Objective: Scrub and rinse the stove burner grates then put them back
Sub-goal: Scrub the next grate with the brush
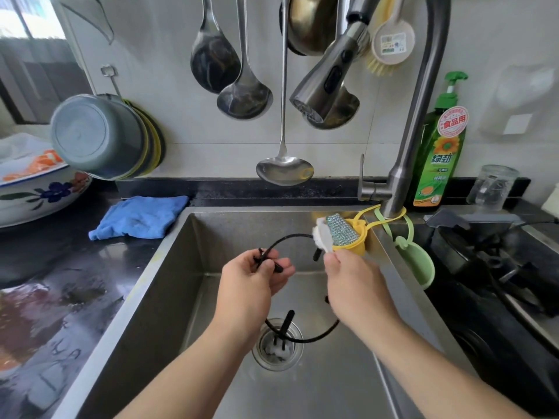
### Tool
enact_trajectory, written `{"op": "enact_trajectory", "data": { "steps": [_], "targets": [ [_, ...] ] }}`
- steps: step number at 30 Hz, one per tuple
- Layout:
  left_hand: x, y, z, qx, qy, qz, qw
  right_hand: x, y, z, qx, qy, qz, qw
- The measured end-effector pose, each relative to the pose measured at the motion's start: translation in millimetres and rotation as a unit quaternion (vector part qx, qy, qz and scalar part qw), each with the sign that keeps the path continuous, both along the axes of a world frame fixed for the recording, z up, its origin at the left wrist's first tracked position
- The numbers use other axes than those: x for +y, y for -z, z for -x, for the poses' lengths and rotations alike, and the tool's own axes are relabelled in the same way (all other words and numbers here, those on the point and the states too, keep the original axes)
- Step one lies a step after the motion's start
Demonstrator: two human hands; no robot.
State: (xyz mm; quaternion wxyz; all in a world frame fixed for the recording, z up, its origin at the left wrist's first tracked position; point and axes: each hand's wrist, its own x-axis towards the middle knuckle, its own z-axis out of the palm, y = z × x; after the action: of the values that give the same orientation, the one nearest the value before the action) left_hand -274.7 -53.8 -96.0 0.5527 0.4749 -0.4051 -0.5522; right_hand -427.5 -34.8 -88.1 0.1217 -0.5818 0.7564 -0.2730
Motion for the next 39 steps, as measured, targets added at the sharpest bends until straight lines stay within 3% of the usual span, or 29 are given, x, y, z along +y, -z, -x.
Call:
{"op": "enact_trajectory", "data": {
  "steps": [4,9,13,15,19,25,28,30,34,39],
  "targets": [
    [6.0,-0.3,2.4,-0.036,0.033,0.024,0.999,15.2,-1.1,-28.8,0.018,-0.122,0.020,0.992],
    [3.8,-4.1,2.1,-0.033,0.010,0.036,0.999,-0.7,-3.6,3.8,0.004,-0.001,-0.025,1.000],
    [5.8,0.9,2.2,-0.113,0.035,0.060,0.991,16.4,-3.0,-29.1,-0.014,-0.124,0.007,0.992],
    [5.8,2.2,2.4,-0.140,0.041,0.080,0.986,16.6,-2.2,-32.7,0.005,-0.133,0.018,0.991],
    [4.3,-2.6,4.0,-0.085,0.022,0.072,0.994,-2.8,-3.1,7.3,0.003,0.017,-0.037,0.999],
    [6.9,6.0,5.8,-0.119,0.064,0.083,0.987,22.8,-9.0,-38.8,0.018,-0.131,0.014,0.991],
    [5.3,3.2,5.5,-0.030,0.040,0.061,0.997,6.0,-8.6,-8.6,0.044,-0.044,0.002,0.998],
    [-1.9,1.5,-1.7,-0.019,0.005,0.055,0.998,1.1,-7.0,13.3,0.046,-0.011,-0.006,0.999],
    [-17.2,0.5,-24.1,-0.021,-0.024,0.019,0.999,0.8,-5.0,34.5,0.046,-0.024,0.032,0.998],
    [-21.9,0.4,-34.0,-0.045,-0.041,0.013,0.998,0.6,-4.4,28.7,0.093,-0.065,0.013,0.993]
  ]
}}
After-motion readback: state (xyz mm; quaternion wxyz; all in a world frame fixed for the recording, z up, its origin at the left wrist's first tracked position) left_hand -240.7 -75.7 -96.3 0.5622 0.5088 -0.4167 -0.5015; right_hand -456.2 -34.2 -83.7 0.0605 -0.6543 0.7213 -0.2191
